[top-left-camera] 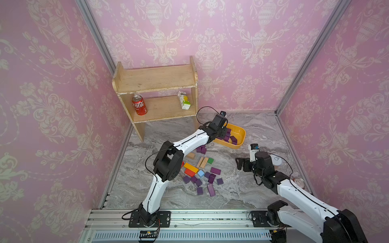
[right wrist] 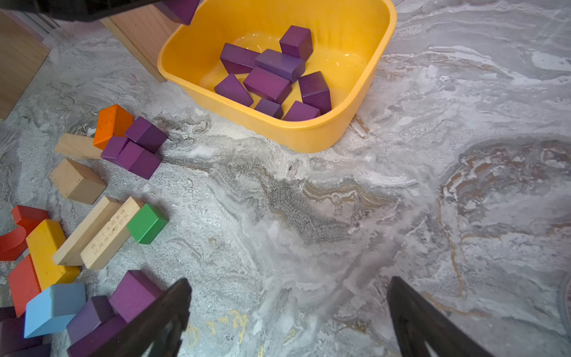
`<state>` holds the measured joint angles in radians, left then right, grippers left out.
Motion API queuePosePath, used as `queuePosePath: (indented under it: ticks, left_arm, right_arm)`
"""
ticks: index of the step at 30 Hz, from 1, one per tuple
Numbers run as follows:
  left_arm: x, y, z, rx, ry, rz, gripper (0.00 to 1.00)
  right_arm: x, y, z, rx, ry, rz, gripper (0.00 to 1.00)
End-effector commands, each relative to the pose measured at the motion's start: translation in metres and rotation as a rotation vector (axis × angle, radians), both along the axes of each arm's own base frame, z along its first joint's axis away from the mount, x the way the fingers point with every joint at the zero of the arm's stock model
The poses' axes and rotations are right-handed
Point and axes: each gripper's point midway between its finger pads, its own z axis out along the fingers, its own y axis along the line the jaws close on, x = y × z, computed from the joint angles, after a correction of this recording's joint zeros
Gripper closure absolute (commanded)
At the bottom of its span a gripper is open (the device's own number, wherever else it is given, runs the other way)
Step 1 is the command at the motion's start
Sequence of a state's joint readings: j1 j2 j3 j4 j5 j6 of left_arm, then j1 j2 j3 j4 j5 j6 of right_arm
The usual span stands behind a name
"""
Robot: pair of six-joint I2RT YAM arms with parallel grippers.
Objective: Pick purple bricks into the storage bin
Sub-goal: Place the building block in the storage box.
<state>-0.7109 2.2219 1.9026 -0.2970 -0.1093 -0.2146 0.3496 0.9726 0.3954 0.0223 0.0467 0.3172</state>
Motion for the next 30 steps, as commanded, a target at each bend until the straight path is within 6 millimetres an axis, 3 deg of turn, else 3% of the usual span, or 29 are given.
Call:
queuePosePath:
  ticks: [1,5,7,12,16,21,24,30]
  left_arm:
    - [0.005,-0.003,-0.007,0.058,0.007,-0.031,0.68]
    - [0.014,-0.004,-0.005,0.066,-0.017,-0.010,0.31]
    - [0.015,-0.004,-0.001,0.063,-0.028,-0.009,0.18]
    - [0.011,0.001,0.009,0.052,-0.042,0.002,0.04]
    - [-0.002,0.014,0.025,0.011,-0.072,0.026,0.01]
    - [-0.036,0.049,0.039,-0.030,-0.088,0.070,0.01]
    - [-0.061,0.076,0.035,-0.013,-0.078,0.104,0.01]
    - [-0.113,0.139,0.008,0.059,-0.043,0.185,0.01]
  right_arm:
    - [0.001,-0.002,-0.003,-0.021,-0.005,-0.003,0.00]
    - [0.002,0.002,-0.006,-0.019,0.012,0.012,0.00]
    - [0.004,0.003,-0.008,-0.019,0.022,0.014,0.00]
    - [0.004,0.008,-0.011,-0.014,0.038,0.039,0.00]
    - [0.003,0.006,-0.011,-0.020,0.037,0.033,0.00]
    - [0.002,0.004,-0.008,-0.022,0.031,0.023,0.00]
    - [0.001,0.004,-0.009,-0.022,0.033,0.024,0.00]
    - [0.002,0.009,-0.014,-0.018,0.061,0.046,0.00]
